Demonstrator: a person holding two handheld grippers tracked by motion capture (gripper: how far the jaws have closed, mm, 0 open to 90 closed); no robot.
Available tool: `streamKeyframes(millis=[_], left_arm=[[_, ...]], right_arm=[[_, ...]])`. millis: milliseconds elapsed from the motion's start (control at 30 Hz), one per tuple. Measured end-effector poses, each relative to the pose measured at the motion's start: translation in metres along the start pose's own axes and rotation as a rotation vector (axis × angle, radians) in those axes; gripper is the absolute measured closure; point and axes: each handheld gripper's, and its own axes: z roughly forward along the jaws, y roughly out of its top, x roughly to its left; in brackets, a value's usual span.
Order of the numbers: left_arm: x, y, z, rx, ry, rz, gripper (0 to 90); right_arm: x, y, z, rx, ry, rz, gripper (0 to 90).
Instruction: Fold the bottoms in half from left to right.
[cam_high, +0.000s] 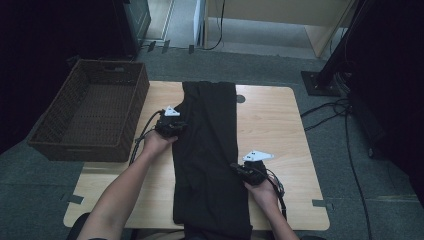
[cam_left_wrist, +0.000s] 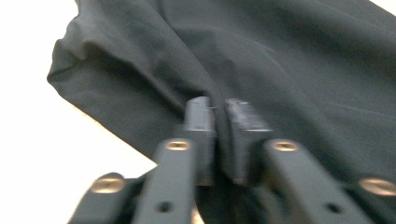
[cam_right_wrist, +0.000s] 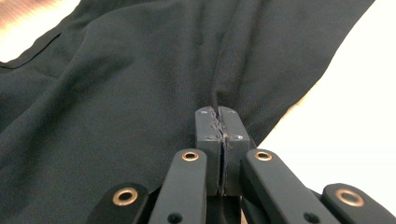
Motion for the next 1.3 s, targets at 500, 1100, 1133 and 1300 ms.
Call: streamKeyframes(millis=[500,1100,1133,1300], left_arm=[[0.014,-0.017,-0.024,-0.018,0.01,-0.038,89.6],[0.004,-0.035,-0.035,-0.008,-0.074,-0.033,89.9],[0.004,-0.035,-0.035,-0.008,-0.074,-0.033,89.8],[0.006,-0.035,-0.035,-0.009,-0.085,-0.05,89.8]], right_arm=[[0.0,0.001,0.0,-0.004,0.004,0.009,87.5],[-0.029,0.064,0.044,-0.136,-0.053,0.033,53.7],[-0.032,0.067,0.05,-0.126,-0.054,0.031,51.9],[-0.041,0.081,0.068,-0.099,-0.094,0.005,45.5]])
